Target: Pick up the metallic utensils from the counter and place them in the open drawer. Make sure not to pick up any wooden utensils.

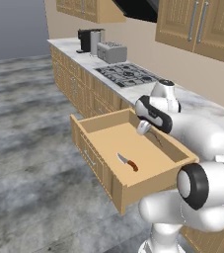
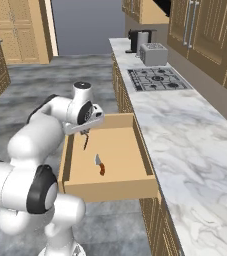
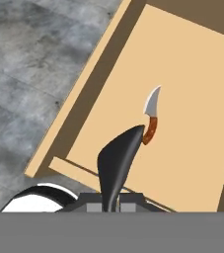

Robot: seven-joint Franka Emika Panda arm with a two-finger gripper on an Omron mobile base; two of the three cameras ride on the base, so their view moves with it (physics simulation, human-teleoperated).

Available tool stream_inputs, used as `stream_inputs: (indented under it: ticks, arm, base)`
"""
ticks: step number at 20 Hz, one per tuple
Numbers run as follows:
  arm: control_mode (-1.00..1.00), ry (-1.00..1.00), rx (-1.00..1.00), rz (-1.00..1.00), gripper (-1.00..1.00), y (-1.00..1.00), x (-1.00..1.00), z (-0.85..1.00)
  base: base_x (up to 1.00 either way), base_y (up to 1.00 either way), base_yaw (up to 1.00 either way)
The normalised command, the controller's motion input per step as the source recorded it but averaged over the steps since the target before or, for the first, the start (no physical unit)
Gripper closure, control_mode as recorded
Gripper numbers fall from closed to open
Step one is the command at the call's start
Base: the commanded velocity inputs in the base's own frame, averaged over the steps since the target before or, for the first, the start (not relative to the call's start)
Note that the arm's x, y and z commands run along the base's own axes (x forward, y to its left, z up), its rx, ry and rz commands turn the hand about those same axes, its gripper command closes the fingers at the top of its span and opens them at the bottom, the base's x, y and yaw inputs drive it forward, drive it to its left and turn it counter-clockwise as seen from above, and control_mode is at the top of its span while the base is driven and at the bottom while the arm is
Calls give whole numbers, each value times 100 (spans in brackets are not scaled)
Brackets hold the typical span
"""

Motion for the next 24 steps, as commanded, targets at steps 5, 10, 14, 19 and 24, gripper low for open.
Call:
stream_inputs:
  ticks: [5,10,14,19,24]
  arm:
    - [-100,1,0,0,100,0,41,-21]
    - [-100,0,0,0,100,0,46,-30]
    - [-100,1,0,0,100,0,43,-28]
    - [-100,1,0,0,100,0,36,-26]
    - [-100,1,0,0,100,0,24,-27]
  base:
    - [0,0,0]
    - [0,0,0]
    - [0,0,0]
    - [0,0,0]
    - [0,0,0]
